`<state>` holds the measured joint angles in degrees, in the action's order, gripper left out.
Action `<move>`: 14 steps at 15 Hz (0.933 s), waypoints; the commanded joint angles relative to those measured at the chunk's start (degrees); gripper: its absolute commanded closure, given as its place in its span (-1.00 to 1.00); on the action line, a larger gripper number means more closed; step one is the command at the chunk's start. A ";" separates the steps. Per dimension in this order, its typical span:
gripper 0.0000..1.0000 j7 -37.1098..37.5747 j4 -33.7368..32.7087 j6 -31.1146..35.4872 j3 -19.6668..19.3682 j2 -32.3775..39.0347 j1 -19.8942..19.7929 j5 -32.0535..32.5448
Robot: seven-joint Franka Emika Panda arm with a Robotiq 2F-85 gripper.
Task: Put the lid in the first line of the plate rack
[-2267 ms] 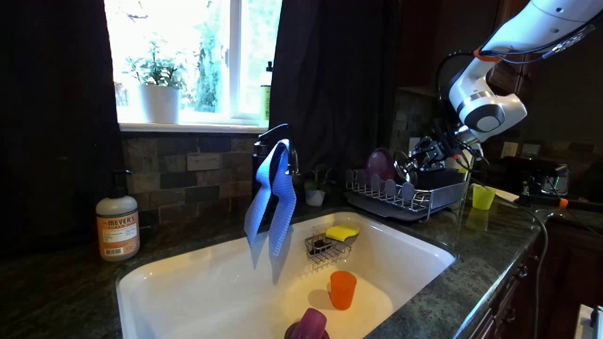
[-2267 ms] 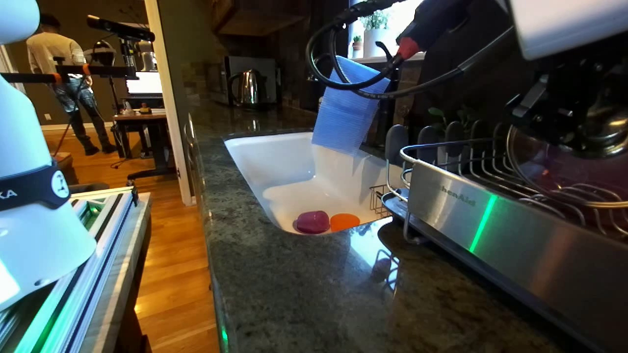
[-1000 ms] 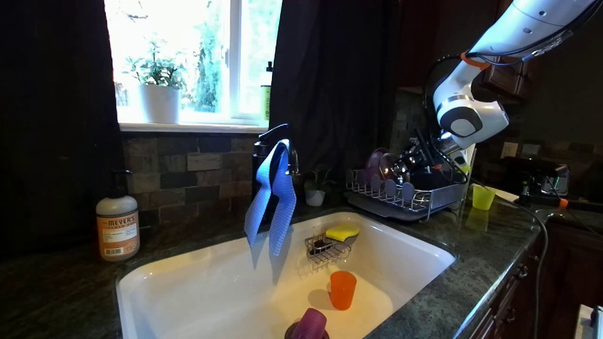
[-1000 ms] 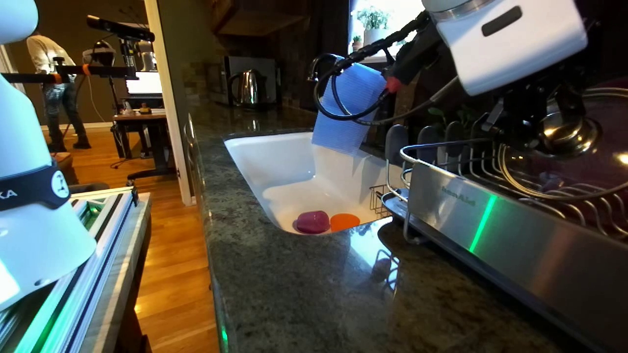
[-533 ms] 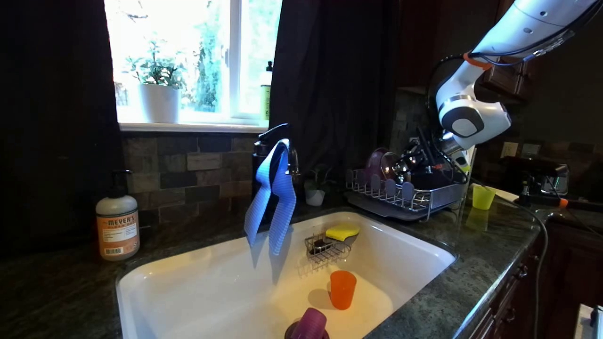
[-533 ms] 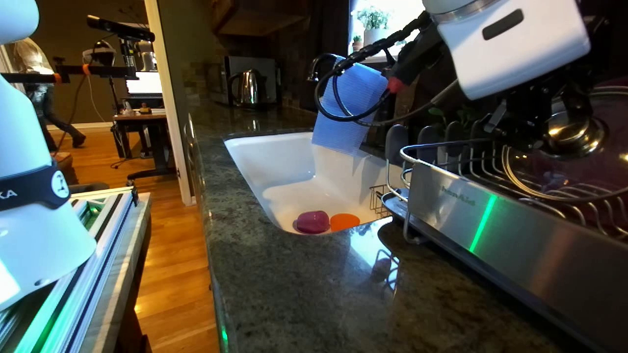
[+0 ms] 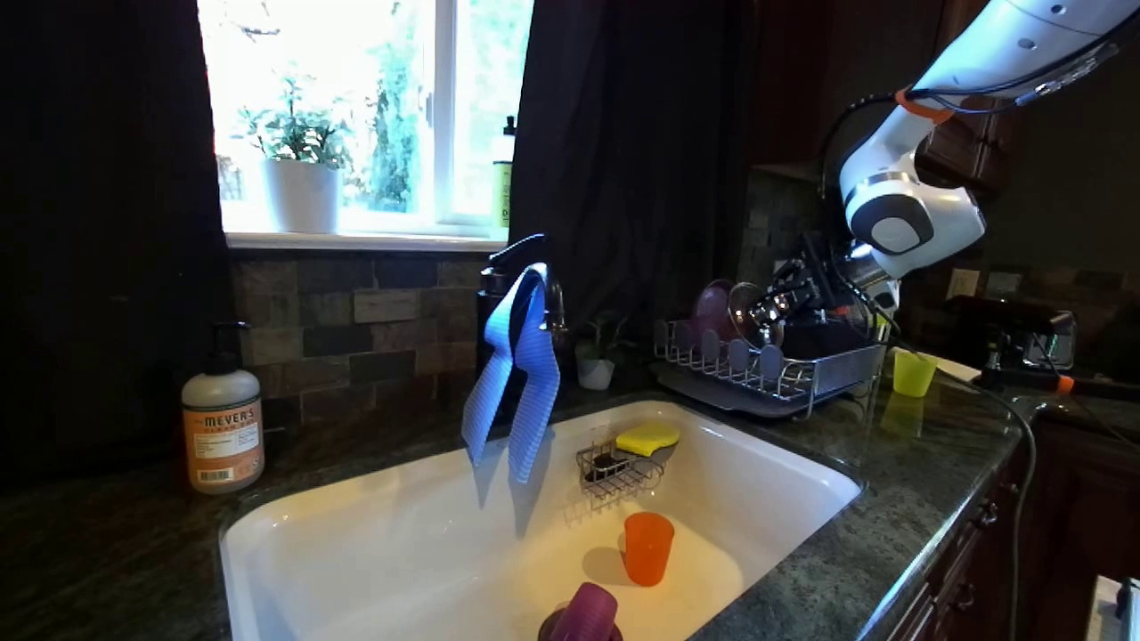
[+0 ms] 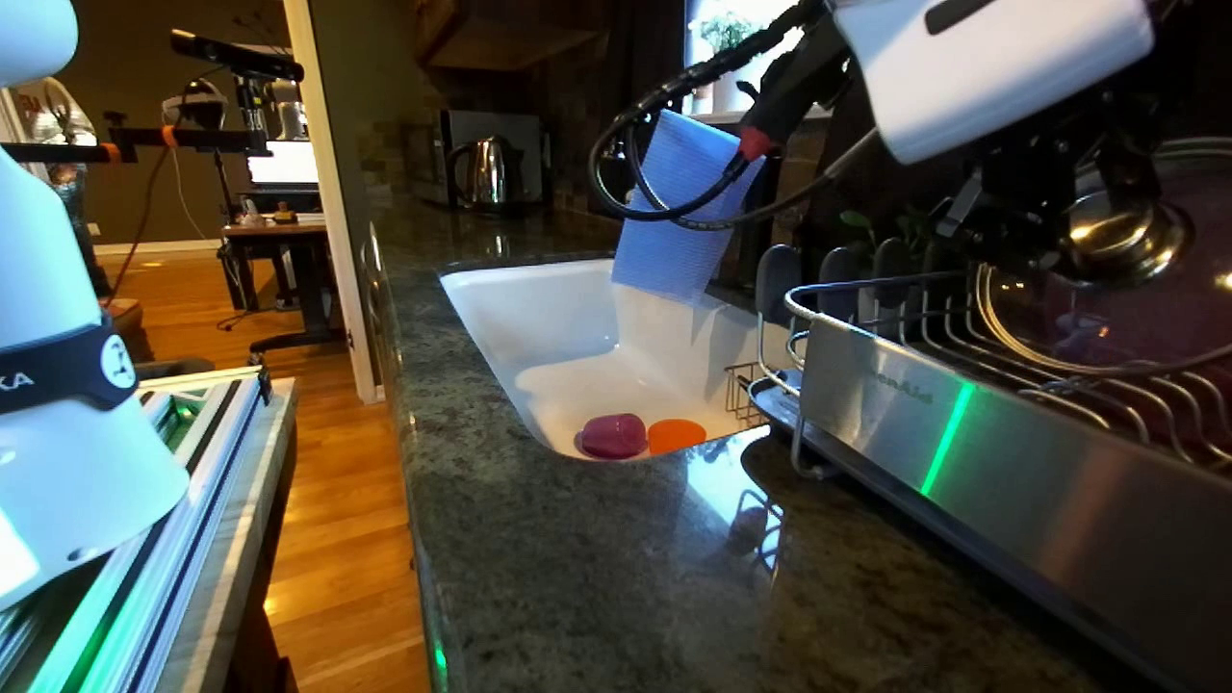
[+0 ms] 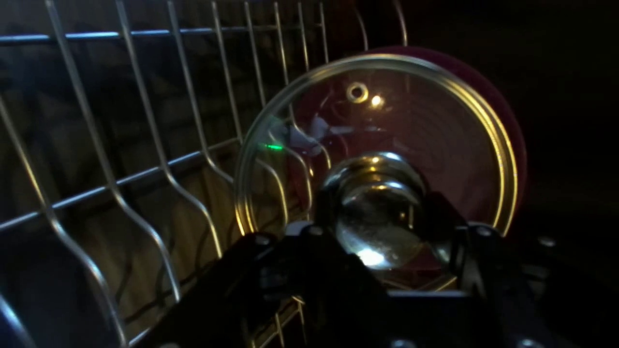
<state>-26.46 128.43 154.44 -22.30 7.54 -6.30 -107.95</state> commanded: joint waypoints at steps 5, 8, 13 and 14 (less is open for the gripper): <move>0.51 -4.60 3.73 -9.21 1.15 -6.15 -4.54 0.38; 0.51 -2.82 3.11 -12.97 2.01 -4.20 -6.21 1.36; 0.51 -2.97 2.04 -10.26 2.98 -1.82 -7.21 -1.45; 0.51 -2.53 1.74 -10.50 3.02 -1.14 -7.34 -1.14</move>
<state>-30.22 131.16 143.58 -20.43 5.13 -12.39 -108.18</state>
